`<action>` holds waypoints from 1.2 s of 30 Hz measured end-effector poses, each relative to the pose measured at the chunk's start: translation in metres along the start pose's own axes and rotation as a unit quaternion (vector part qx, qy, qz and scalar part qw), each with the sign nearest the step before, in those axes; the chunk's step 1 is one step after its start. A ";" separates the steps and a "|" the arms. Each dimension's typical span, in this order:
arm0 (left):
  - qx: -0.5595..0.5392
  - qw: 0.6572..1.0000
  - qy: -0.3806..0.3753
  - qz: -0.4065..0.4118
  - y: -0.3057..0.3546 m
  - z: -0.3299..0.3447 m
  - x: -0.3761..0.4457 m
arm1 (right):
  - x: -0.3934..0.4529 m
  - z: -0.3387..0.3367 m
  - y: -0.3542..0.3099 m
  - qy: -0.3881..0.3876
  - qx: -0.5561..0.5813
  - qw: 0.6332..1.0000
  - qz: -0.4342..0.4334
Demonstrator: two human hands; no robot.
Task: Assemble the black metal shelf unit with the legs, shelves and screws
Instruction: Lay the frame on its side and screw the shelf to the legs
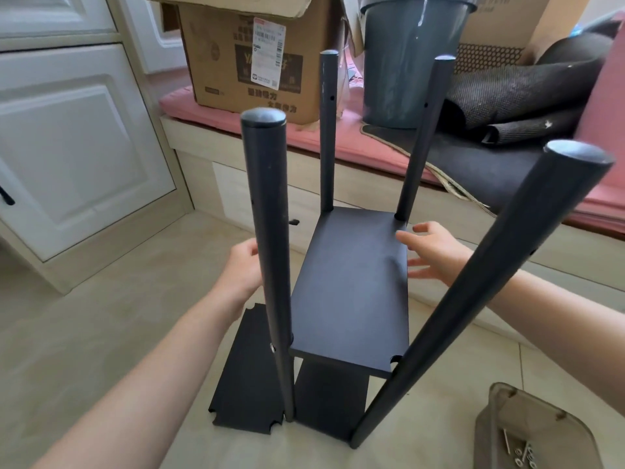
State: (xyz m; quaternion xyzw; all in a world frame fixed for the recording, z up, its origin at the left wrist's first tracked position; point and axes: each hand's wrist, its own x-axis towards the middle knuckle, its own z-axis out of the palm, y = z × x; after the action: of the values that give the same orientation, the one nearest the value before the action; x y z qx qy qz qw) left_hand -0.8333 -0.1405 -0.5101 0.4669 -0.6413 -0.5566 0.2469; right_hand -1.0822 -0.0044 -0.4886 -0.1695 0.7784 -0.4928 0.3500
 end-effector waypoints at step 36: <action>-0.133 0.984 -0.121 0.015 0.002 0.068 0.051 | 0.004 0.018 0.003 -0.019 -0.069 0.994 -0.085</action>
State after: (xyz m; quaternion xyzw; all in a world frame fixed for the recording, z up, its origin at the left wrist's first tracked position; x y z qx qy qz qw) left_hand -0.9136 -0.1527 -0.5361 0.3496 -0.5939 -0.6853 0.2355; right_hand -1.0714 -0.0169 -0.4976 -0.2684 0.7862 -0.4628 0.3094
